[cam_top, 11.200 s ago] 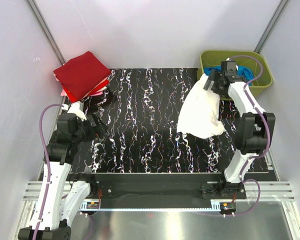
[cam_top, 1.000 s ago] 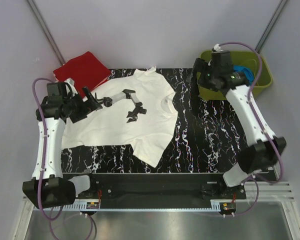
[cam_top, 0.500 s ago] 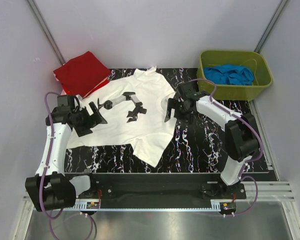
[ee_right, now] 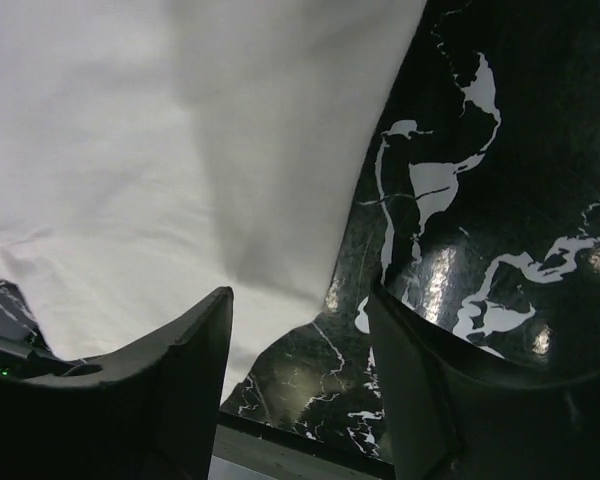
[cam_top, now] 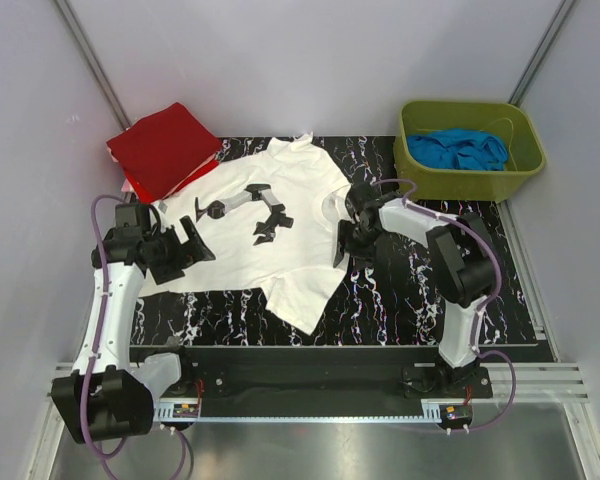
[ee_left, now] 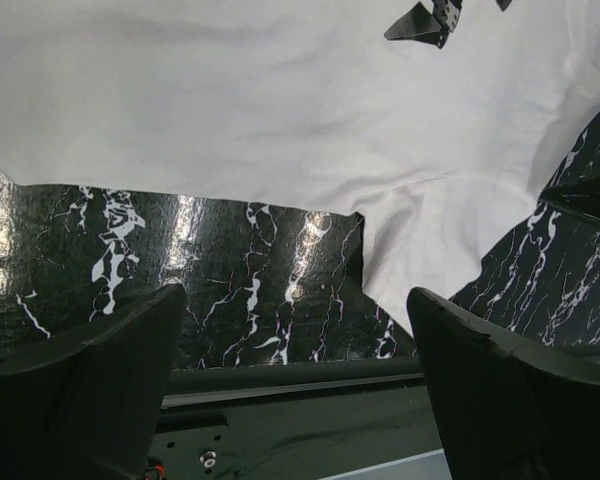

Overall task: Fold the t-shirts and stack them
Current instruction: Flatten the tshirt out

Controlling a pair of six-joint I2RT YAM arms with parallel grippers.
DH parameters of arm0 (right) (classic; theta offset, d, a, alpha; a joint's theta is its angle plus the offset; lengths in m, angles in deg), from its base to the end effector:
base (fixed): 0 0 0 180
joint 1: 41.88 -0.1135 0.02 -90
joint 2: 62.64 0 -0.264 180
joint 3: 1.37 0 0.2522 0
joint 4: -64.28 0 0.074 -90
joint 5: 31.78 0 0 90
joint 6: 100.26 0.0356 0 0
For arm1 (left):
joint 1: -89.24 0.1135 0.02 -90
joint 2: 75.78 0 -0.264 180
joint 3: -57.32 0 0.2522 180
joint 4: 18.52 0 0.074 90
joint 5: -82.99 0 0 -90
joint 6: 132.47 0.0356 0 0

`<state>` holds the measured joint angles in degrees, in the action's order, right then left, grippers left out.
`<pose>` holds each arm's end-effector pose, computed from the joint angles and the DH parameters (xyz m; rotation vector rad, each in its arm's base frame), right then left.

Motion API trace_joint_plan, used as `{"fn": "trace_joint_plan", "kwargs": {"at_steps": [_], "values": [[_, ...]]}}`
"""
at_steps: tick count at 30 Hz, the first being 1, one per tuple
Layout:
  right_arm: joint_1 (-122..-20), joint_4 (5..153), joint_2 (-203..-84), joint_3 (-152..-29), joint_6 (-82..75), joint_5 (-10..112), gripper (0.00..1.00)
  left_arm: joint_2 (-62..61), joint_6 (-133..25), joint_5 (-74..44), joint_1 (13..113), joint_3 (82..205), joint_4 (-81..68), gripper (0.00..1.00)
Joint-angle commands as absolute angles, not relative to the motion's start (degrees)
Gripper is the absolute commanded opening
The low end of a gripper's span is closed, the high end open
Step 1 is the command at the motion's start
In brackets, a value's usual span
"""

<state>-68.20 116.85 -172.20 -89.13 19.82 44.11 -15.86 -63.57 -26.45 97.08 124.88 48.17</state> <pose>0.3294 0.1726 0.1641 0.0471 2.9737 0.5172 0.1928 0.0146 0.2832 -0.5296 2.5449 -0.5248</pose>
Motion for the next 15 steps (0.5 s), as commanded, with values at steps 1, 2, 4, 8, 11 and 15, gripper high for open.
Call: {"fn": "trace_joint_plan", "kwargs": {"at_steps": [1, 2, 4, 8, 11, 15], "values": [[-69.8, 116.5, -174.7, -92.1, 20.0, 43.4, 0.62, -18.2, -61.7, -25.9, 96.9, 125.3, 47.4, 0.99], [-69.9, 117.0, -175.5, -92.7, 20.1, 44.1, 0.59, -18.3, -61.6, -25.8, 96.9, 125.3, 47.4, 0.99], [-70.1, 118.6, -177.2, -95.1, 19.1, 44.6, 0.54, -18.4, -61.5, -26.0, 96.9, 125.0, 47.4, 0.99], [-70.3, 119.9, -179.4, -98.3, 18.0, 44.9, 0.32, -18.5, -61.4, -26.6, 96.9, 124.3, 46.9, 0.99], [-70.3, 120.0, -179.2, -98.5, 17.0, 44.3, 0.0, -19.0, -61.5, -26.6, 96.9, 123.0, 46.2, 0.99], [-70.1, 122.5, -172.7, -95.3, 15.5, 48.3, 0.0, -19.4, -61.8, -28.2, 96.9, 122.4, 45.9, 0.99]]}}
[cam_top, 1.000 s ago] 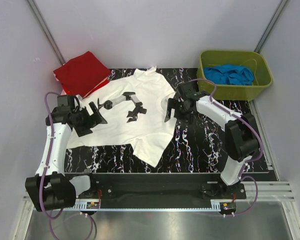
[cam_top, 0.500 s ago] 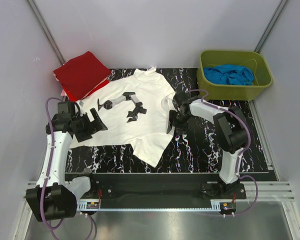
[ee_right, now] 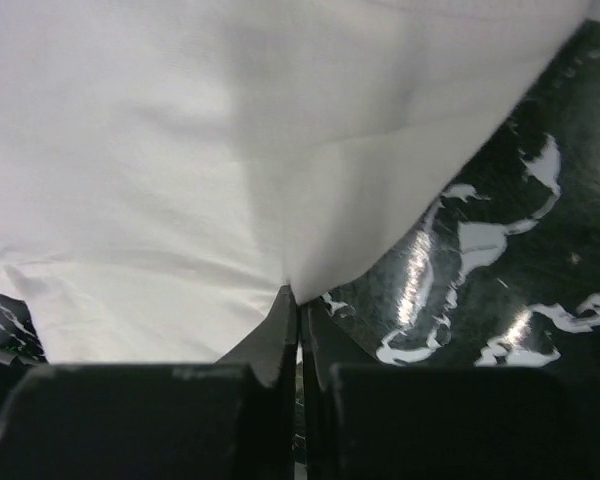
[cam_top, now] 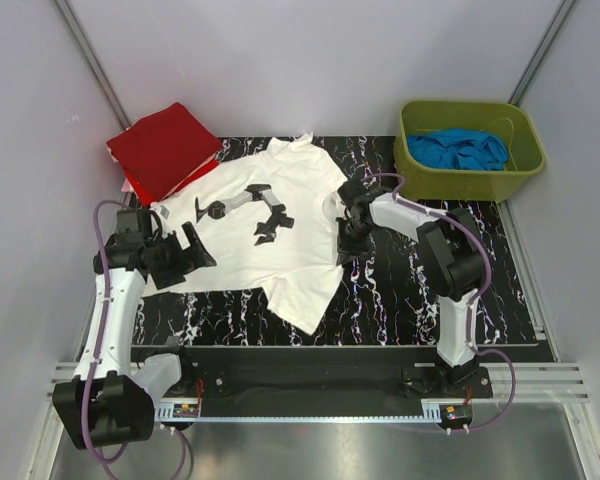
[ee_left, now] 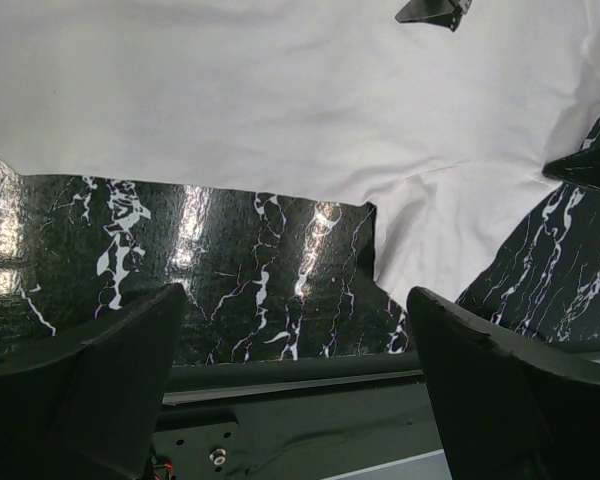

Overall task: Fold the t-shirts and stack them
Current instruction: Flatten the tshirt out

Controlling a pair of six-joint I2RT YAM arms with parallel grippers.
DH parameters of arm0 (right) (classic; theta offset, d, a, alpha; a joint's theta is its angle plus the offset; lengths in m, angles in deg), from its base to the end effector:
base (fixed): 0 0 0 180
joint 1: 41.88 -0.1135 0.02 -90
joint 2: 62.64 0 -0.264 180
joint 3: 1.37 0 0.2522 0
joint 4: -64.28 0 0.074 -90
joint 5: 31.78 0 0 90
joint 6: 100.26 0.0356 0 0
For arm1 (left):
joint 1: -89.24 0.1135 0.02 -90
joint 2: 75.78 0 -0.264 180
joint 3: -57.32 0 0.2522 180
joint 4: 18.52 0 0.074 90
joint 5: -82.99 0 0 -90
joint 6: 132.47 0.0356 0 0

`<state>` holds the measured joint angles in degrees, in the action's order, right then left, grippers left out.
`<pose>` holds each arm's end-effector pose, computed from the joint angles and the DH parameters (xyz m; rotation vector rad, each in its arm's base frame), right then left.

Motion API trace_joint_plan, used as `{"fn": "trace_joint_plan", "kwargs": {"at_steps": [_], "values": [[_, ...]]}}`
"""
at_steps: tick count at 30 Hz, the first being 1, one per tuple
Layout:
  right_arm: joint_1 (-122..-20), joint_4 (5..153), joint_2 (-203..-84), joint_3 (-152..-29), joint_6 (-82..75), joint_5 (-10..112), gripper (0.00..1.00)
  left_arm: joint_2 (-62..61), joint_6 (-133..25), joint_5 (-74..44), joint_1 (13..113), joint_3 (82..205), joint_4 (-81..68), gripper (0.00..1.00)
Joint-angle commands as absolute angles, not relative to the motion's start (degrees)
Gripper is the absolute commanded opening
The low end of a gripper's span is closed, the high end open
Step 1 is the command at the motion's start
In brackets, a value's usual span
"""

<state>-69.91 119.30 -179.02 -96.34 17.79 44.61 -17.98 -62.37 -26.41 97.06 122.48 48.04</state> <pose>0.3470 0.1942 0.1524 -0.0422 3.0060 0.4847 0.1844 0.0134 0.2768 -0.5033 2.5502 -0.5166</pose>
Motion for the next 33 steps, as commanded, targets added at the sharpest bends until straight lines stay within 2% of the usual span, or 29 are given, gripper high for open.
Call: {"fn": "trace_joint_plan", "kwargs": {"at_steps": [1, 6, 12, 14, 15, 16, 18, 19, 23, 26, 30, 33], "values": [[-70.0, 123.4, -170.4, -94.3, 15.1, 49.6, 0.0, -19.6, -61.6, -28.4, 96.9, 122.7, 46.2, 0.99], [-68.4, 130.0, -153.8, -85.6, 15.5, 60.8, 0.0, -18.7, -61.7, -27.1, 95.7, 123.8, 48.0, 0.99], [-58.3, 128.7, -136.2, -69.3, 24.0, 58.4, 0.0, -18.0, -67.2, -23.5, 88.1, 123.1, 46.5, 0.99], [-57.3, 128.8, -129.6, -66.3, 26.5, 57.0, 0.05, -17.0, -68.7, -22.1, 84.8, 122.8, 46.3, 0.99], [-57.4, 129.4, -127.6, -64.3, 29.0, 57.2, 0.17, -16.5, -69.0, -20.8, 84.1, 122.6, 46.2, 0.99], [-57.4, 129.9, -125.7, -63.7, 30.2, 57.5, 0.55, -15.8, -69.2, -20.5, 83.6, 122.5, 46.1, 0.99], [-57.3, 131.4, -121.0, -63.7, 33.1, 59.7, 0.95, -15.2, -70.0, -20.5, 83.6, 122.0, 45.7, 0.99], [-57.3, 131.8, -120.1, -64.3, 33.7, 60.3, 1.0, -15.2, -70.3, -20.8, 83.6, 121.8, 45.3, 0.99], [-57.3, 132.3, -118.1, -66.9, 33.2, 61.0, 1.0, -16.6, -73.7, -19.3, 82.6, 120.7, 44.7, 0.99], [-57.4, 128.9, -119.8, -65.5, 30.5, 55.6, 1.0, -17.1, -74.9, -17.0, 81.5, 119.4, 45.1, 0.99], [-59.9, 125.2, -124.9, -65.4, 29.0, 51.4, 1.0, -9.9, -73.8, -12.7, 82.2, 122.9, 43.3, 0.99], [-65.1, 121.6, -127.2, -66.9, 29.8, 52.5, 1.0, -1.6, -72.4, -16.3, 86.1, 127.7, 39.8, 0.99]]}}
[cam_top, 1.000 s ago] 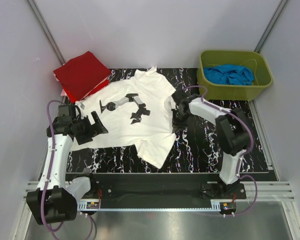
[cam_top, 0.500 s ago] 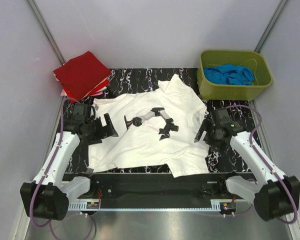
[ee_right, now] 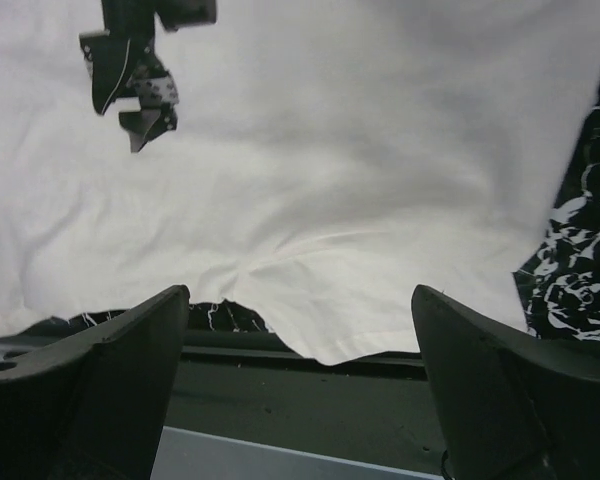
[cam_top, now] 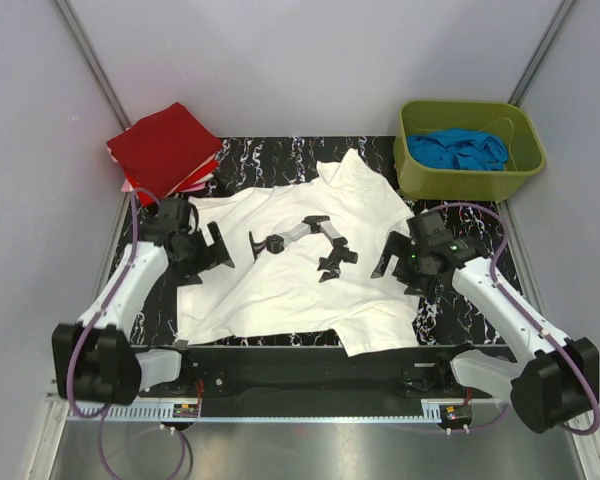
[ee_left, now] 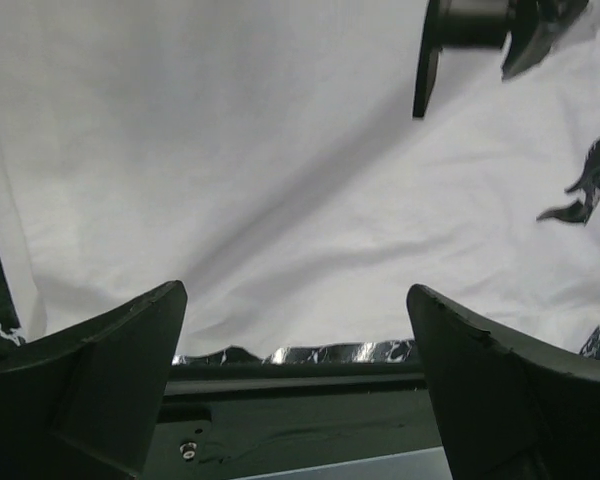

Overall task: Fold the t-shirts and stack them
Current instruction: Flatten the tshirt out

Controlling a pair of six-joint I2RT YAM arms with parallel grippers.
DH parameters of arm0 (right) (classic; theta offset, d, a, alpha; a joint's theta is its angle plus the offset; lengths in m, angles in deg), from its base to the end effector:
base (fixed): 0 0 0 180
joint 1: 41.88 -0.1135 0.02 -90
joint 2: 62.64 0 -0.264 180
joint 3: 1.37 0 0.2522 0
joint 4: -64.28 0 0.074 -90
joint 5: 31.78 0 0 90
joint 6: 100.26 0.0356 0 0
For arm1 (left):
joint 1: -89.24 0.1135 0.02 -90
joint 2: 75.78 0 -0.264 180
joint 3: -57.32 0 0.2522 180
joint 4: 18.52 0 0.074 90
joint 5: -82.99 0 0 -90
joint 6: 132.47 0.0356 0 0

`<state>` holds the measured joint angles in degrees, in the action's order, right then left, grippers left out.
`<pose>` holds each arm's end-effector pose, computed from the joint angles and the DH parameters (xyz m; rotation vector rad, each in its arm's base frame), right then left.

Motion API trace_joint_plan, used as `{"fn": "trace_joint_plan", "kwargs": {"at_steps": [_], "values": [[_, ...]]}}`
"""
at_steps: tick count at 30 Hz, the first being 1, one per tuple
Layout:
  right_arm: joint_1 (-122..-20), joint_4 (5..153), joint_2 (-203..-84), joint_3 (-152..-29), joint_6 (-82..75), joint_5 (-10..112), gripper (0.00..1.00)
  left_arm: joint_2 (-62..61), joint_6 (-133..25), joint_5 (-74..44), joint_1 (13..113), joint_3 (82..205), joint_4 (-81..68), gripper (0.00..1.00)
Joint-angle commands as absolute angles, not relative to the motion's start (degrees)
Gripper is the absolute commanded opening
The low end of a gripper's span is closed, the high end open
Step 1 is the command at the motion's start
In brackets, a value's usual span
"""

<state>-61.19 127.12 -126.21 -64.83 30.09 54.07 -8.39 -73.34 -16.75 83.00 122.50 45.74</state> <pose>0.1921 0.0701 0.2519 0.4764 2.6961 0.4136 0.2121 -0.0293 0.2475 -0.5442 2.7240 -0.4084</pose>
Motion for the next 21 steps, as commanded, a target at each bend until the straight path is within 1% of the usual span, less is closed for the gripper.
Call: {"fn": "trace_joint_plan", "kwargs": {"at_steps": [1, 4, 5, 6, 8, 9, 12, 17, 19, 21], "values": [[-65.9, 120.8, -128.8, -67.3, 29.8, 52.5, 1.0, 0.4, -72.4, -16.8, 86.9, 129.2, 38.2, 0.99], [-66.8, 116.6, -132.3, -67.9, 29.0, 51.2, 1.0, 10.0, -72.1, -16.7, 87.6, 137.1, 36.1, 0.99], [-66.9, 113.9, -133.0, -67.5, 28.5, 50.8, 1.0, 12.6, -71.6, -15.3, 87.5, 142.6, 36.2, 0.98], [-67.0, 112.6, -133.8, -67.4, 28.1, 50.4, 1.0, 17.8, -71.4, -14.4, 87.4, 145.2, 36.5, 0.95], [-67.3, 108.7, -135.4, -67.1, 27.5, 49.0, 0.99, 22.3, -71.1, -12.1, 87.4, 150.6, 37.7, 0.84], [-68.0, 107.4, -135.8, -66.4, 27.5, 48.8, 0.99, 26.0, -71.1, -11.8, 87.4, 154.5, 37.6, 0.81], [-69.2, 101.6, -136.5, -63.8, 27.6, 48.5, 0.97, 31.9, -71.5, -9.5, 87.3, 161.7, 38.1, 0.77], [-70.9, 91.8, -138.1, -58.0, 28.1, 47.8, 0.95, 38.1, -72.1, -7.1, 87.3, 167.9, 37.3, 0.69], [-72.3, 87.4, -139.3, -55.8, 28.1, 48.7, 0.94, 40.6, -72.4, -7.1, 87.2, 170.0, 36.4, 0.64], [-72.3, 86.0, -140.2, -54.9, 28.2, 48.0, 0.9, 42.4, -72.8, -7.1, 87.2, 171.1, 35.8, 0.61]]}}
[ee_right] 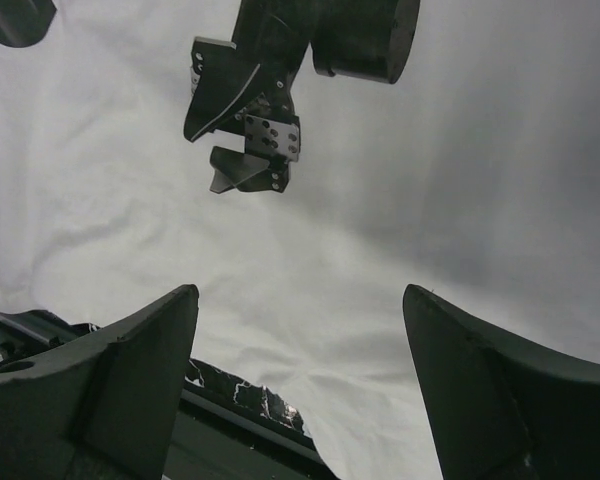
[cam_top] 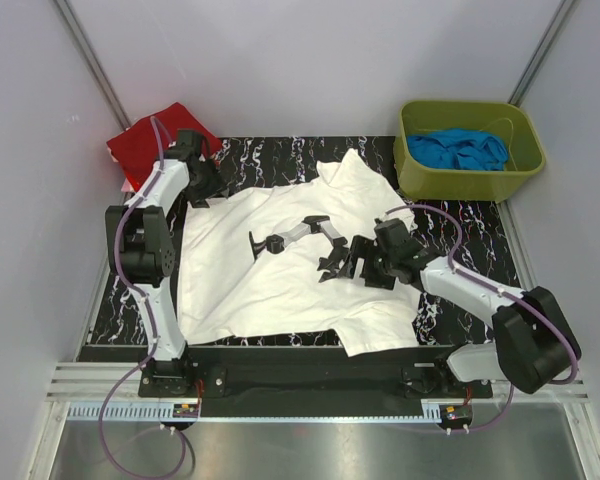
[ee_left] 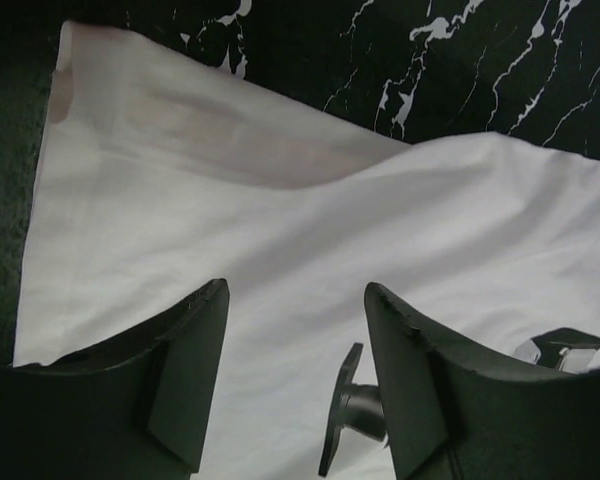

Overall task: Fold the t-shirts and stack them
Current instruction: Flatten the tshirt out

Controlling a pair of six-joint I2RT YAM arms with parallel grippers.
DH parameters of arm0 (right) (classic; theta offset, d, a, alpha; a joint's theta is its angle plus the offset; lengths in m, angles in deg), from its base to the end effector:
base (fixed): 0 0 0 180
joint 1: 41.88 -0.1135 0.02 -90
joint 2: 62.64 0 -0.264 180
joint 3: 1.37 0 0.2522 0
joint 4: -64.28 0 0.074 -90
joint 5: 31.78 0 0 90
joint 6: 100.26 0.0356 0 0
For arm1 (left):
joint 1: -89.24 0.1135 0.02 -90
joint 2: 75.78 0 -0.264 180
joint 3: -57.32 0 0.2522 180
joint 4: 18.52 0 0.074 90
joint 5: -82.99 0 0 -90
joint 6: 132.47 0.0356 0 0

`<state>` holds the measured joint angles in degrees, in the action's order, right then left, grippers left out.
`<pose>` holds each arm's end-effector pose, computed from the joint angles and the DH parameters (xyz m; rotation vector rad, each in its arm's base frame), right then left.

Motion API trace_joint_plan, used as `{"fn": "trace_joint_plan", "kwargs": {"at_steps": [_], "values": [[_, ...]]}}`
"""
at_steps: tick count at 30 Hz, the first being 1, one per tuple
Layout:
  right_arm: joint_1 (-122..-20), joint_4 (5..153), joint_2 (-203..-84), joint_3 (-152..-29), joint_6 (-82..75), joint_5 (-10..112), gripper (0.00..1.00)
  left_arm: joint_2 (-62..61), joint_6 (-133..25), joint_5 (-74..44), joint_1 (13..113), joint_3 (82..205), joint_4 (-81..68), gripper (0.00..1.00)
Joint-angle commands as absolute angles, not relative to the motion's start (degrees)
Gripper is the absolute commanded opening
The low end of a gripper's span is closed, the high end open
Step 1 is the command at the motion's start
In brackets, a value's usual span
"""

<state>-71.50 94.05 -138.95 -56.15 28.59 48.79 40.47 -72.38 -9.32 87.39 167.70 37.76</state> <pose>0.2234 0.1337 0.1923 0.1335 2.5855 0.6877 0.4386 -0.0156 0.2276 -0.6356 2.5988 -0.2334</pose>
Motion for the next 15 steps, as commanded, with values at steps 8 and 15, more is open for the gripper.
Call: {"fn": "trace_joint_plan", "kwargs": {"at_steps": [8, 15], "values": [[-72.4, 85.2, -145.8, -57.0, 27.6, 45.7, 0.88, 44.5, -73.9, -5.4, 84.4, 171.0, 32.0, 0.4], [-72.4, 84.6, -146.7, -57.2, 27.2, 44.6, 0.85, 49.3, -73.6, -3.8, 83.6, 175.7, 31.3, 0.36]]}}
